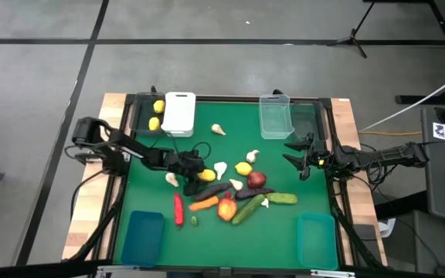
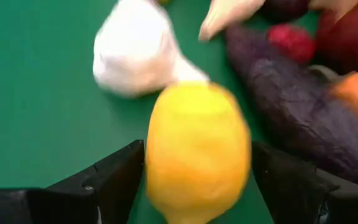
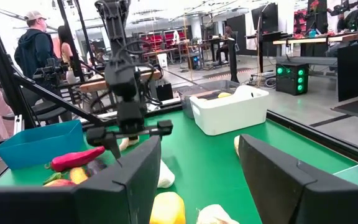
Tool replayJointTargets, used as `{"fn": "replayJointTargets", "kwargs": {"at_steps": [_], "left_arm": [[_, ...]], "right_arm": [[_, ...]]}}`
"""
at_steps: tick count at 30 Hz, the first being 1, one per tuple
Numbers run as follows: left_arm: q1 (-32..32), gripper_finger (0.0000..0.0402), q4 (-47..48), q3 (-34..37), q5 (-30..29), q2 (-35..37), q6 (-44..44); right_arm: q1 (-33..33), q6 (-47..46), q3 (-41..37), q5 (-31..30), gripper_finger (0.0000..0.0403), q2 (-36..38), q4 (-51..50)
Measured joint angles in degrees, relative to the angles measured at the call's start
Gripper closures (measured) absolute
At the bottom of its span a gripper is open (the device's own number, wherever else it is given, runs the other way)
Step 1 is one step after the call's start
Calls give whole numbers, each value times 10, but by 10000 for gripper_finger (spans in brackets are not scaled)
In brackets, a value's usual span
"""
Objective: Sort produce into baskets
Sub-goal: Put the lemon into the left black bin
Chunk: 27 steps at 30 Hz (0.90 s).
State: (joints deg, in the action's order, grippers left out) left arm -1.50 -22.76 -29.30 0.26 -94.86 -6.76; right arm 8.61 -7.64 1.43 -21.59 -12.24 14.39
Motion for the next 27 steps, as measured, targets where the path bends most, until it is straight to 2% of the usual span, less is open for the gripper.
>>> {"fn": "replayJointTargets", "kwargs": {"at_steps": [8,19,22,27], "left_arm": [[2,124,-7,-1,-2,-8,-7],[2,235,-3,0,-42,-2,-23],[2,241,-2,-1,-58,-2,-41],[4,228,0,-15,-86,30,-67]], "right_arm": [[0,0,0,0,185,0,0],[0,0,0,0,185,0,0],[0,0,0,0,185,0,0],[0,0,0,0,185,0,-3]]}}
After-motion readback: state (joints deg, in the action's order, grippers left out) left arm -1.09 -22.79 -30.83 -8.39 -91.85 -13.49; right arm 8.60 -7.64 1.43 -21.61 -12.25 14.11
